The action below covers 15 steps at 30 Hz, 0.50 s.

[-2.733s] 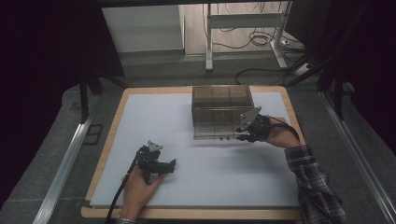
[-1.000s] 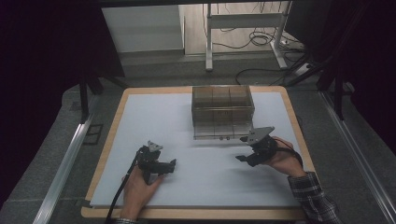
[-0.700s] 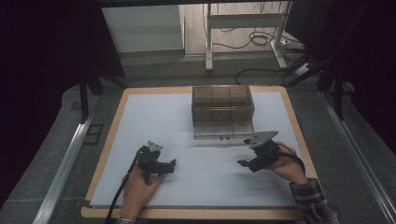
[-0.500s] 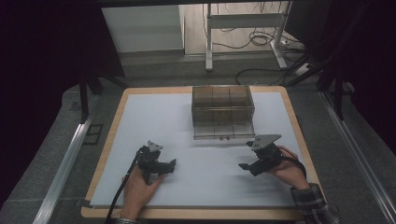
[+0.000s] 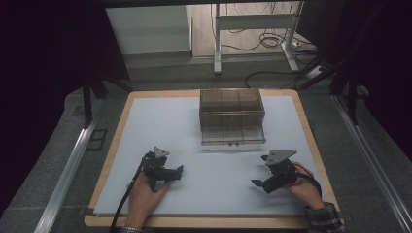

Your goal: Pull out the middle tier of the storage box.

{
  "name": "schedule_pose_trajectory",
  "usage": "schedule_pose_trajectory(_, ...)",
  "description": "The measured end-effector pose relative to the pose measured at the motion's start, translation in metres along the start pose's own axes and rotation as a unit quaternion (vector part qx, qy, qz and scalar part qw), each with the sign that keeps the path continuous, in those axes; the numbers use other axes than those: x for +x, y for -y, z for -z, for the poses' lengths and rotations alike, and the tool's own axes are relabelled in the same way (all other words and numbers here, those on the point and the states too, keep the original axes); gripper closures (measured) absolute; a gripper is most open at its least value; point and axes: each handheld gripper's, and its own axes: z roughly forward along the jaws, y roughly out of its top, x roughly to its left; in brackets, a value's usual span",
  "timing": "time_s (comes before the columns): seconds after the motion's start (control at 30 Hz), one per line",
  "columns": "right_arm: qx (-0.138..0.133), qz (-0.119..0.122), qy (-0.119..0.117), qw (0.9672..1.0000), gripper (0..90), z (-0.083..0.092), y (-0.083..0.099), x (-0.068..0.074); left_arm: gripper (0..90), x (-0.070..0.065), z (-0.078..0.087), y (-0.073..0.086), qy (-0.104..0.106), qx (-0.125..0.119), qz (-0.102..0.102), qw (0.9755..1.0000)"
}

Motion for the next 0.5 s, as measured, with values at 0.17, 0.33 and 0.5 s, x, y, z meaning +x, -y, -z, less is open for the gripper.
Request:
schedule_pose_trajectory(0.17, 0.001, -0.010, -0.004, 0.9999, 2.0, -0.002, 0.008, 0.001, 0.0, 0.000, 0.000, 0.000, 0.000, 0.000, 0.000, 1.0000)
schedule_pose_trajectory(0.33, 0.008, -0.015, -0.007, 0.9998, 1.6, -0.006, 0.015, 0.004, 0.0, 0.000, 0.000, 0.000, 0.000, 0.000, 0.000, 1.0000)
schedule_pose_trajectory(0.5, 0.011, -0.025, -0.014, 0.9995, 0.8, -0.008, 0.017, 0.002, 0.0, 0.000, 0.000, 0.000, 0.000, 0.000, 0.000, 1.0000)
